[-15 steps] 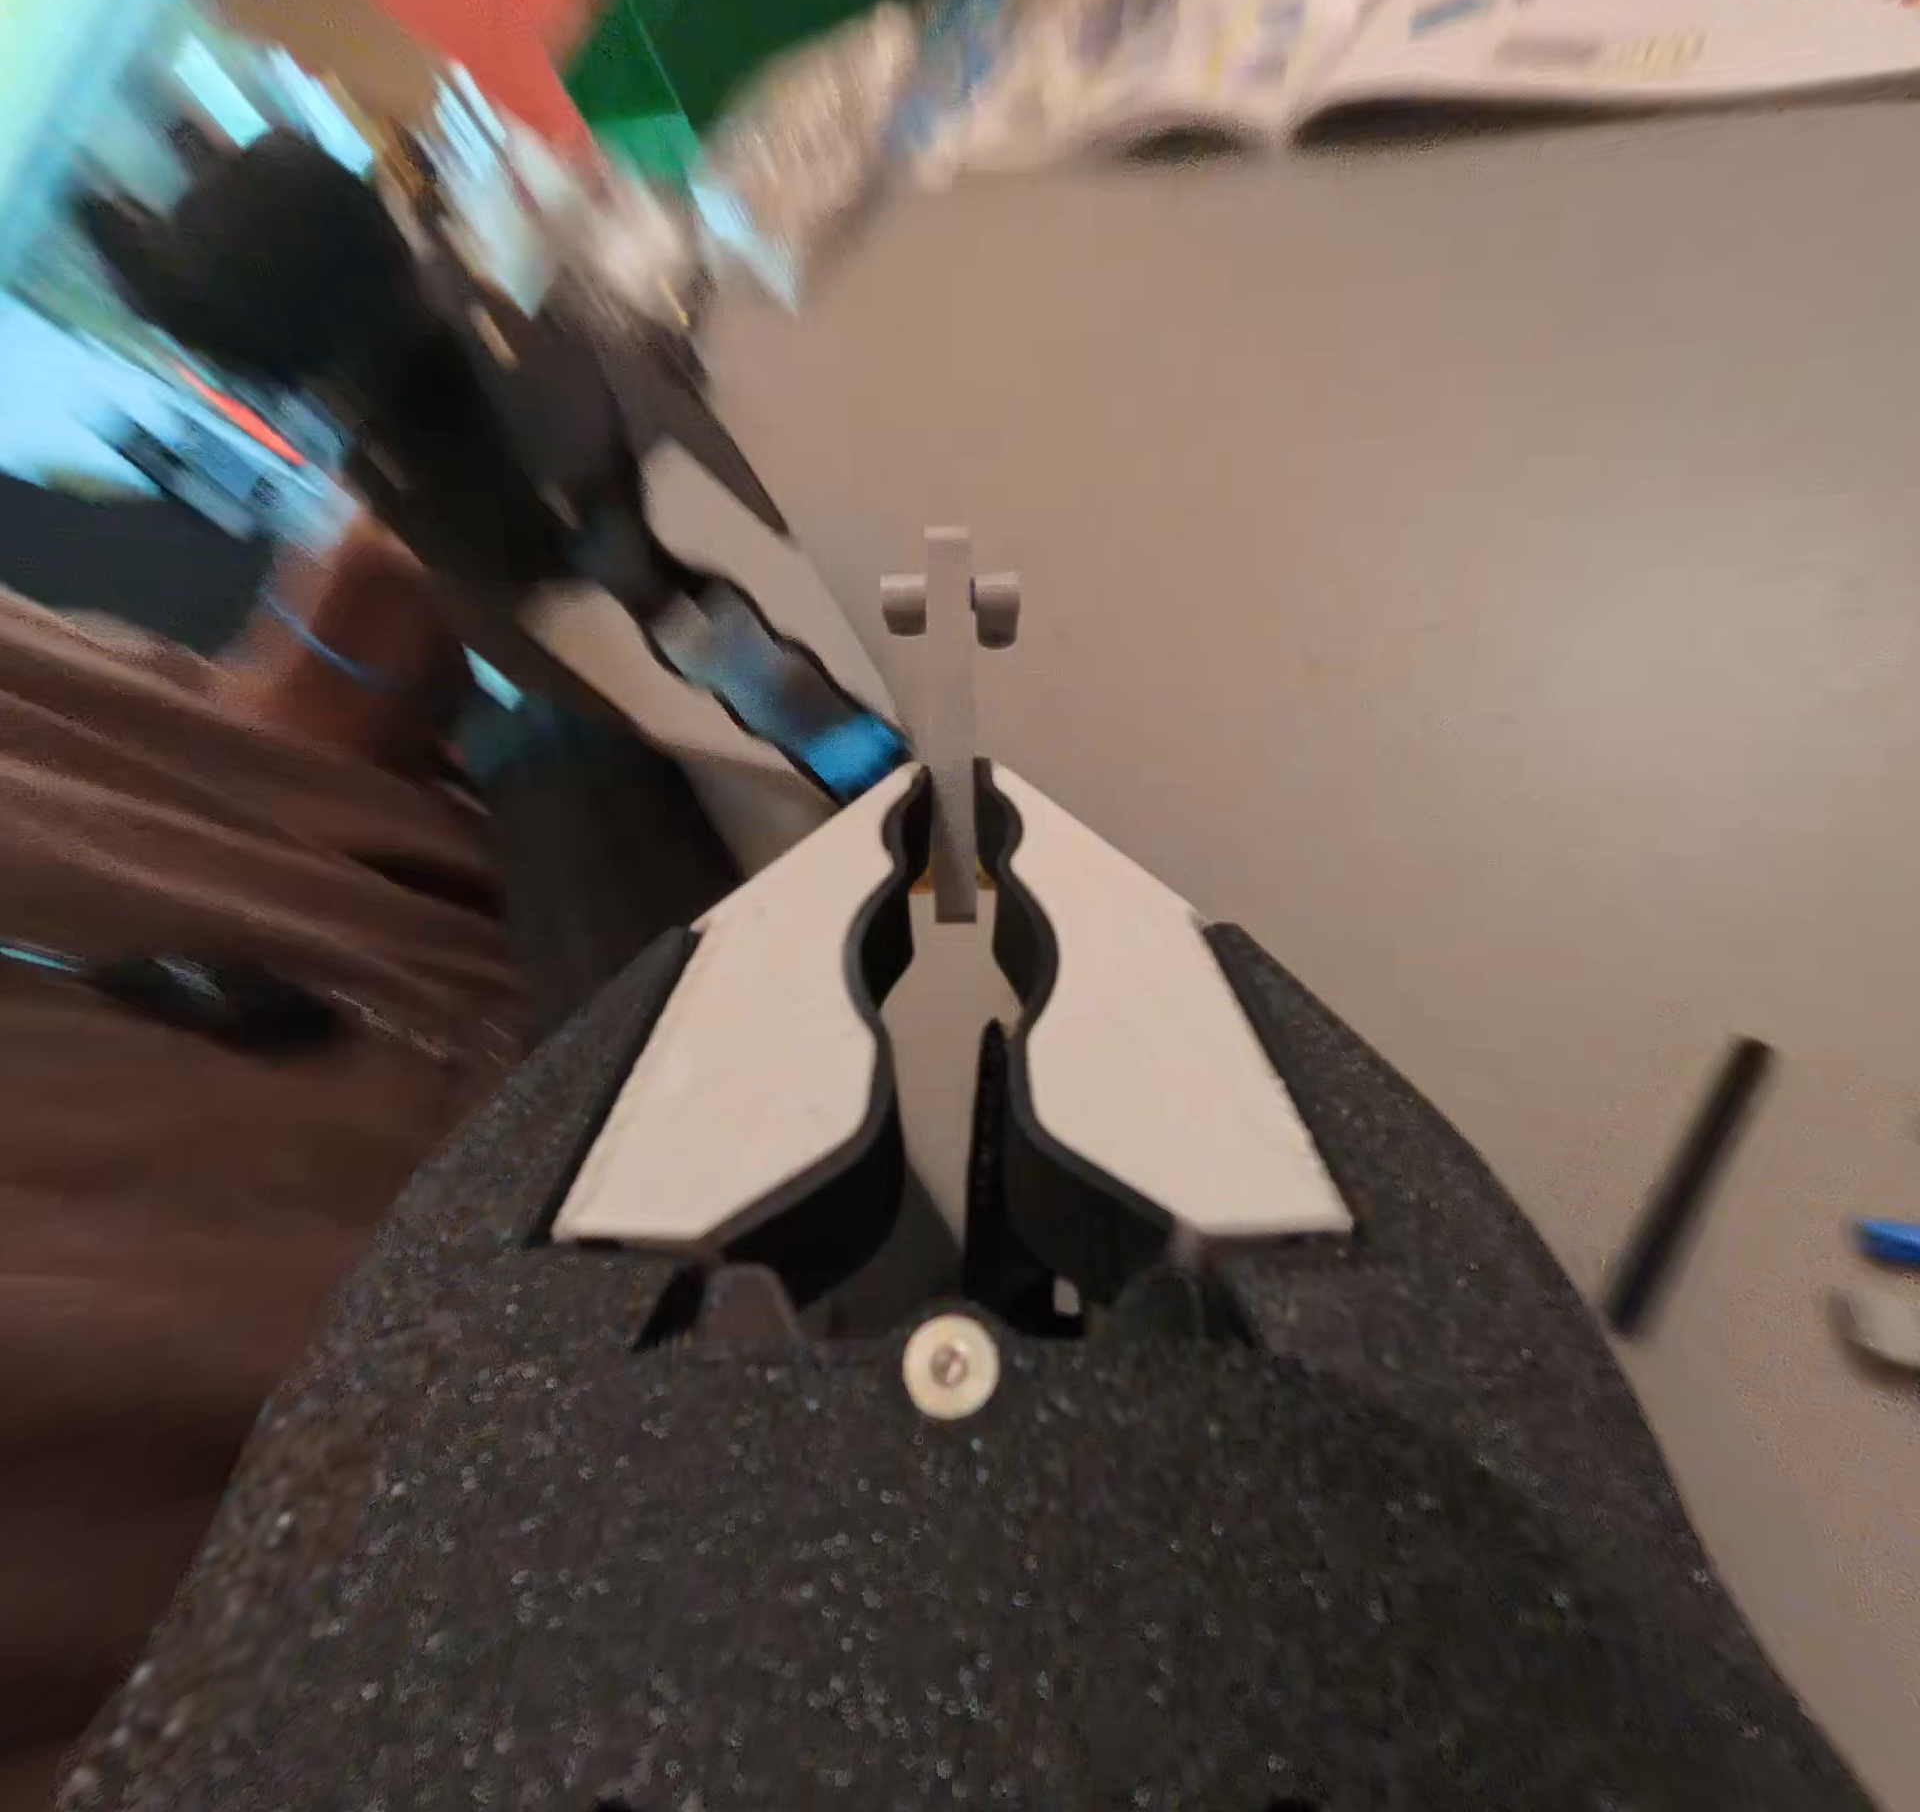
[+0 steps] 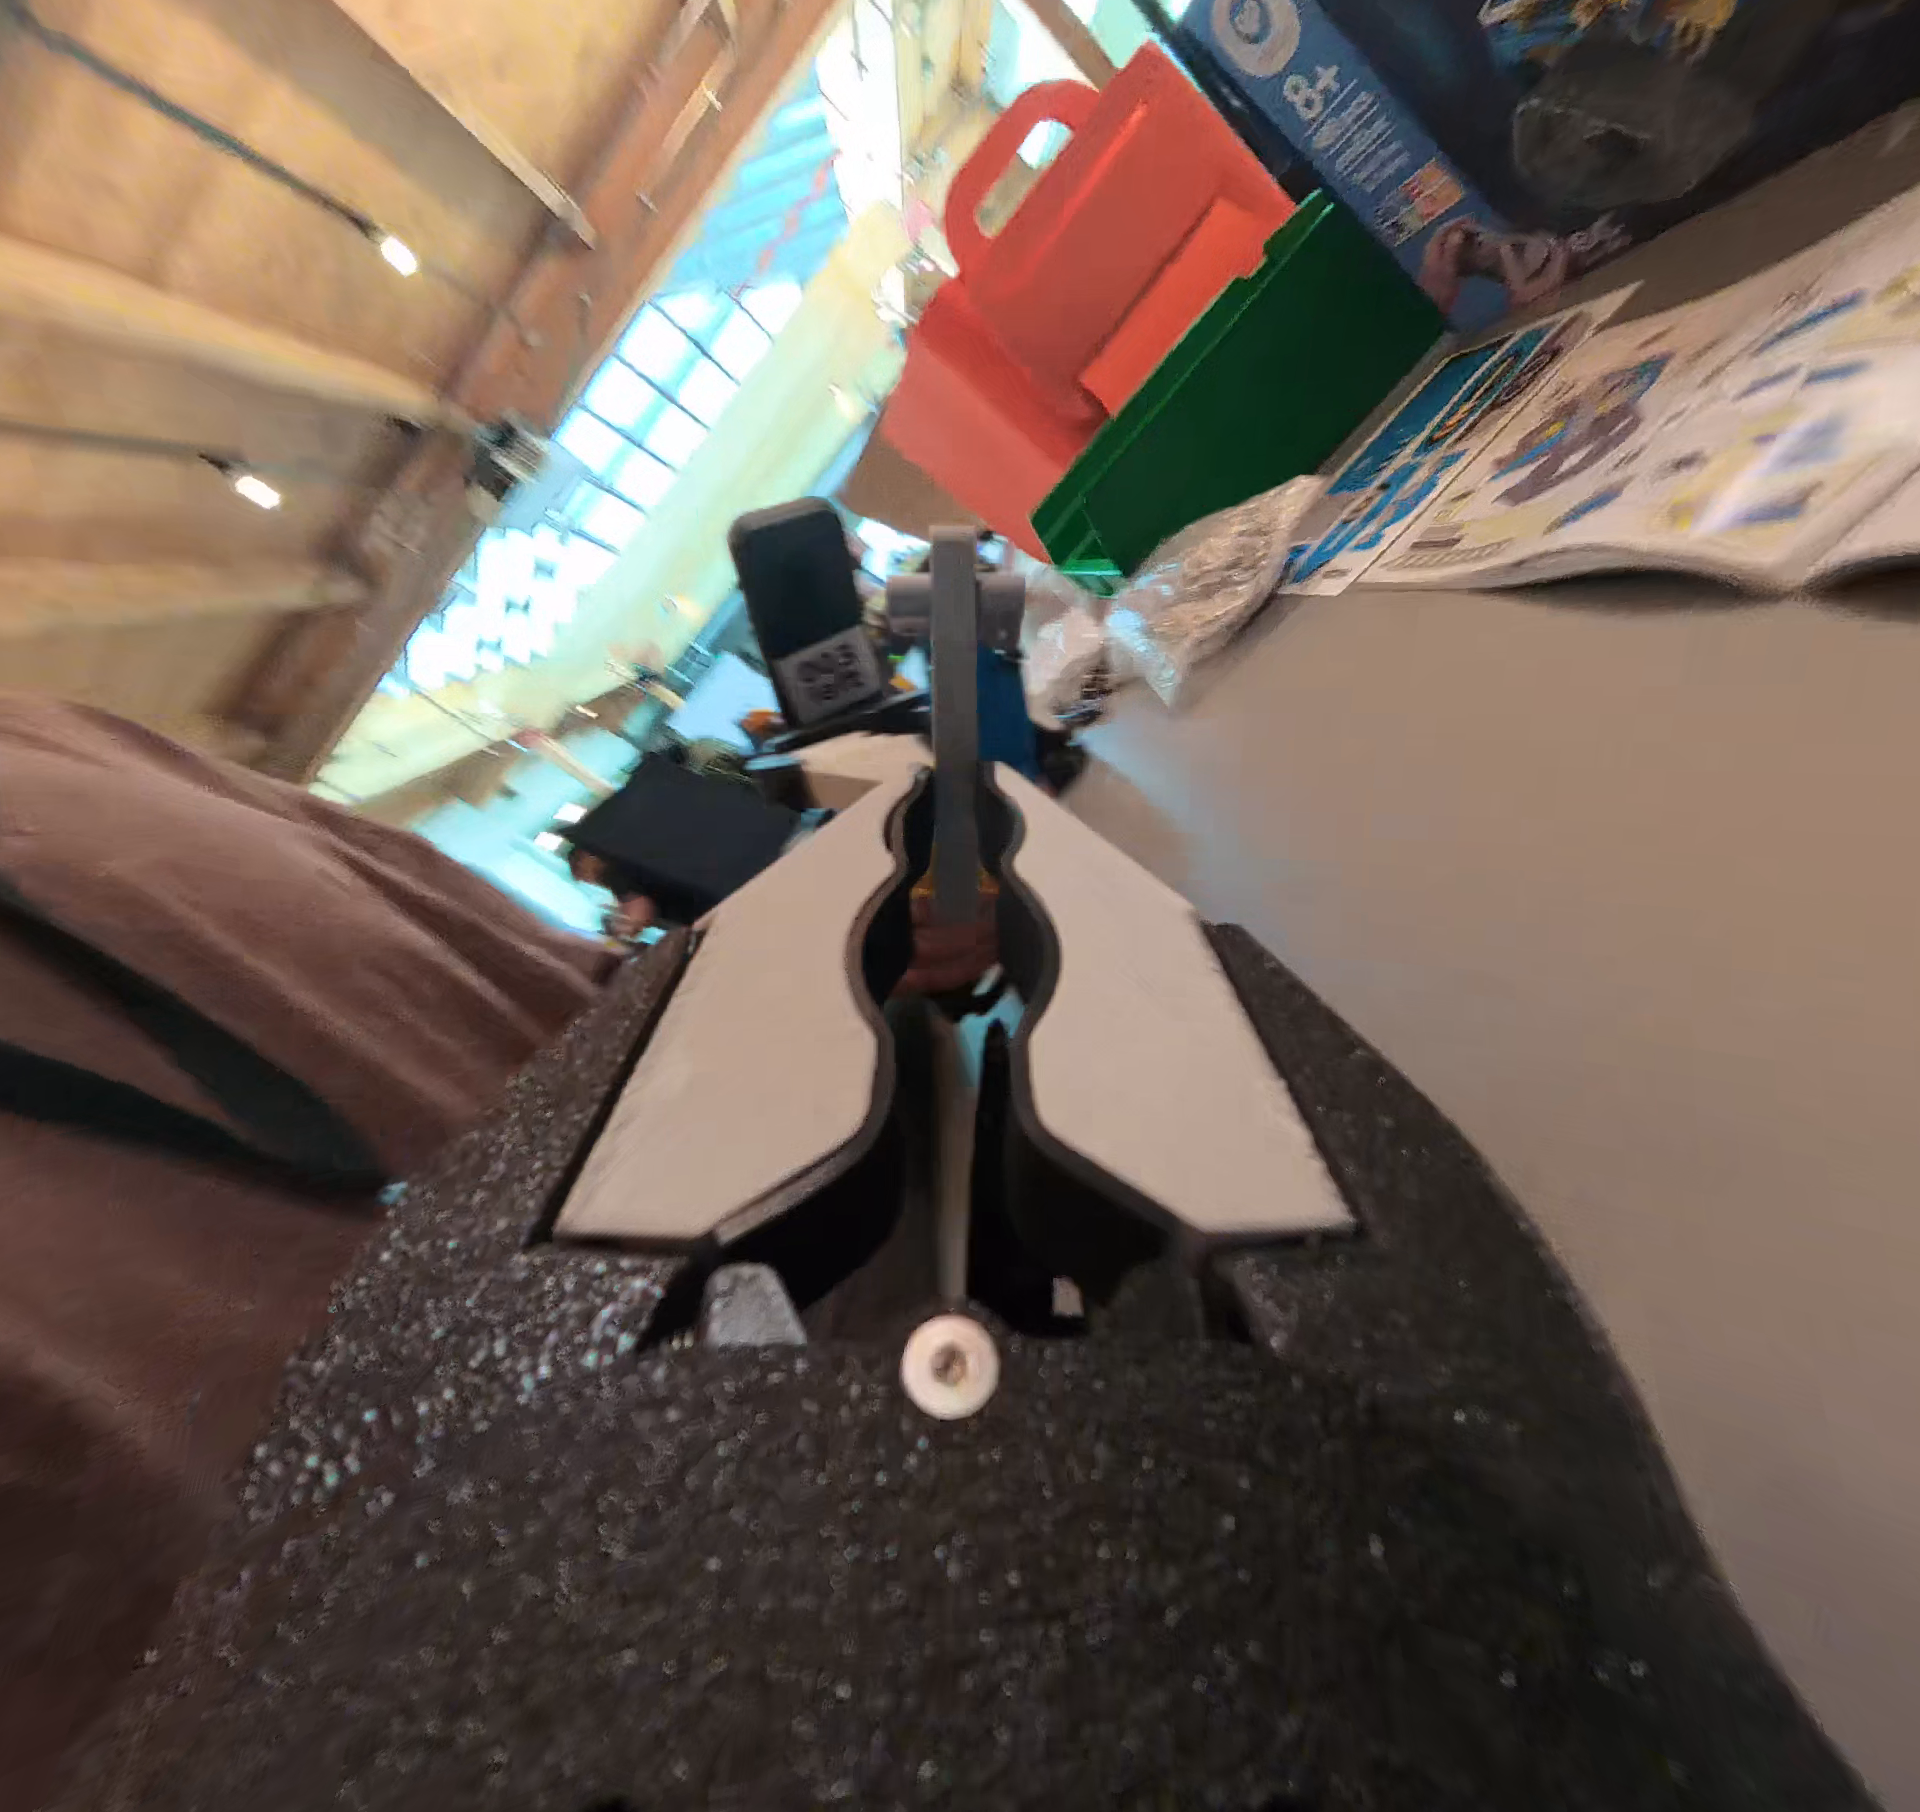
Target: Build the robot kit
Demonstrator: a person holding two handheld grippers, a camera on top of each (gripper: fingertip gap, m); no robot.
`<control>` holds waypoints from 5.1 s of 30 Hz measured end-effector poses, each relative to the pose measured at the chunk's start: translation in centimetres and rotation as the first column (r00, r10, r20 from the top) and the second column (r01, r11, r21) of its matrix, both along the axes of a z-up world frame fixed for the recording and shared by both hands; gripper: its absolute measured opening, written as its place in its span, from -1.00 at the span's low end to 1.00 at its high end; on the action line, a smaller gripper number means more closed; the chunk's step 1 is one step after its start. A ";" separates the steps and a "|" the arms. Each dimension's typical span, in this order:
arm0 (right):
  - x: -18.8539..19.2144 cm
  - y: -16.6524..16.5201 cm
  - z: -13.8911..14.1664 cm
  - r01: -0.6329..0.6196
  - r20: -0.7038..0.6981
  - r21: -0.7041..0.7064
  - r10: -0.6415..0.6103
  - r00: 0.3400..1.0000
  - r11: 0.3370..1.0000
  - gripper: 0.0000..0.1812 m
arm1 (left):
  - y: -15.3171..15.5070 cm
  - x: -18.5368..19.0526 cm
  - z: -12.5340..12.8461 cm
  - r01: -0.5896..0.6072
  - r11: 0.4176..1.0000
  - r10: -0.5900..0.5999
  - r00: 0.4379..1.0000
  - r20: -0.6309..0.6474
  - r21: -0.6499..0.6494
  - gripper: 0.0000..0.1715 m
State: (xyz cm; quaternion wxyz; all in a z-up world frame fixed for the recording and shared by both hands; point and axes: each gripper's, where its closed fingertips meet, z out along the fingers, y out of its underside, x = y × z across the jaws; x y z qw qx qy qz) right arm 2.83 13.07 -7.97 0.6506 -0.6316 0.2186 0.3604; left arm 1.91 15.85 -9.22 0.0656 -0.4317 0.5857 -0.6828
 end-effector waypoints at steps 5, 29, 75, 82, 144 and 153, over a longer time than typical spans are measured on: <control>-1.0 3.6 0.9 -0.056 0.150 -0.053 0.063 0.987 0.997 -0.92 | -1.0 -1.3 -0.8 0.048 0.991 -0.060 0.994 0.093 0.121 -0.71; 3.5 0.3 -6.9 0.154 0.257 -0.359 -0.061 0.964 0.921 -0.92 | -1.0 -1.6 -11.1 0.127 0.776 0.057 0.961 -0.269 0.618 -0.98; -0.2 4.5 -12.6 0.101 0.634 -0.709 0.568 0.524 0.698 -0.71 | 6.2 -1.2 -4.6 -0.157 0.987 0.153 0.924 -0.349 0.018 -0.89; -3.2 0.7 -12.1 -0.254 0.517 -0.768 0.803 0.295 0.588 -0.66 | 2.7 -5.2 -5.5 0.169 0.983 -0.130 0.910 -0.393 0.066 -0.89; -4.4 0.2 -8.0 -0.133 -0.108 -0.391 0.098 0.989 0.911 -0.91 | -0.7 -5.7 -7.8 0.375 0.852 -0.250 0.904 -0.346 0.365 -0.71; -3.5 -0.2 -9.2 -0.035 -0.123 -0.483 -0.029 0.992 0.875 -0.91 | 0.1 -6.8 -8.9 0.123 0.731 -0.022 0.987 -0.158 0.671 -0.62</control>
